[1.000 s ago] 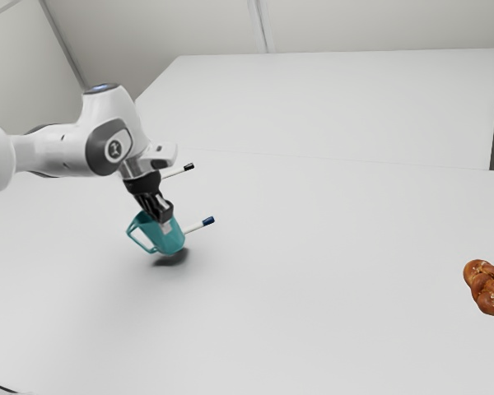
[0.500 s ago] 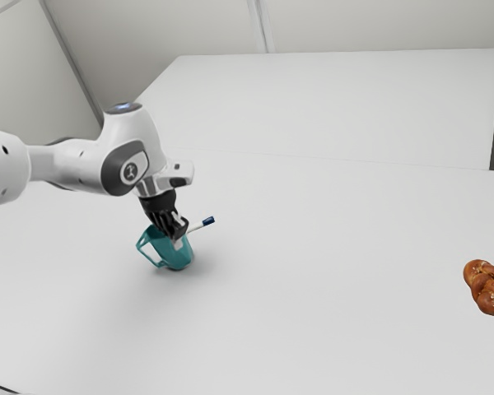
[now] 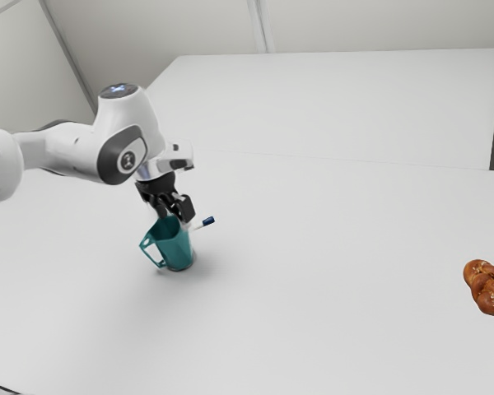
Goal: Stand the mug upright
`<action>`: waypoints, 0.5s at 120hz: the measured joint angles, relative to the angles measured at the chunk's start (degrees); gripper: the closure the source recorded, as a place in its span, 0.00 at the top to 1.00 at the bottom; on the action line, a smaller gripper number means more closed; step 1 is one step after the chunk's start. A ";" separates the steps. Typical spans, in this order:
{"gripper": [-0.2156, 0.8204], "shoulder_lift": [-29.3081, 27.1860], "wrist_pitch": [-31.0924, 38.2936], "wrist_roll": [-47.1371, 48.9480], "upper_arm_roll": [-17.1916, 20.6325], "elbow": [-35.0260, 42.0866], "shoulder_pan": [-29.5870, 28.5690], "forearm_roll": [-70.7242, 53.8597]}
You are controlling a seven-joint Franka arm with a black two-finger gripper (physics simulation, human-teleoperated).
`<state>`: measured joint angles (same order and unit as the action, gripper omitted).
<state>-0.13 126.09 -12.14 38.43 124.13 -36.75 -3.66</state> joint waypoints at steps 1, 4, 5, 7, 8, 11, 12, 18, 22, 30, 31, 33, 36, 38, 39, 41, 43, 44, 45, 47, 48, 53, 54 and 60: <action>0.64 -0.24 -0.11 0.04 0.03 -0.12 -0.04 0.00; 0.65 -0.93 -0.55 0.16 0.14 -0.63 -0.17 0.01; 0.66 -1.15 -0.73 0.19 0.17 -0.85 -0.21 0.02; 0.67 -1.51 -1.10 0.27 0.21 -1.26 -0.24 0.03; 0.67 -1.65 -1.30 0.31 0.23 -1.50 -0.24 0.04; 0.69 -1.92 -1.96 0.43 0.27 -2.25 -0.19 0.16; 0.69 -1.98 -2.21 0.47 0.27 -2.52 -0.14 0.22; 0.71 -1.86 -4.48 0.76 0.26 -5.31 0.23 0.55; 0.72 -1.62 -6.11 0.98 0.28 -7.58 0.47 0.70; 0.74 -1.37 -9.42 1.47 0.31 -12.69 0.87 0.91; 0.74 -1.36 -9.84 1.53 0.30 -13.29 0.92 0.93; 0.75 -1.33 -10.65 1.65 0.28 -14.57 1.01 0.96; 0.75 -1.35 -11.83 1.82 0.27 -16.13 1.11 1.01; 0.76 -1.36 -12.75 1.94 0.03 -17.38 1.40 1.03; 0.76 -1.35 -13.25 2.00 -0.12 -18.07 1.58 1.04; 0.76 -1.26 -14.28 2.13 -0.62 -19.47 2.17 1.05; 0.76 -1.14 -15.33 2.32 -1.71 -20.88 3.36 1.06; 0.76 -1.10 -15.86 2.44 -2.45 -21.59 4.14 1.06; 0.76 -1.01 -16.43 2.58 -3.47 -22.34 5.24 1.06; 0.77 -0.85 -17.51 2.87 -5.23 -23.64 7.13 1.05; 0.77 -0.77 -18.04 3.01 -6.14 -24.29 8.11 1.04; 0.77 -0.39 -20.65 3.69 -11.43 -27.20 13.74 0.99; 0.77 -0.34 -21.13 3.82 -12.55 -27.66 14.91 0.98; 0.78 -0.17 -23.80 4.57 -19.12 -30.05 21.79 0.86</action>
<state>-0.30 102.29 -7.57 19.31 94.08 -14.96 -2.80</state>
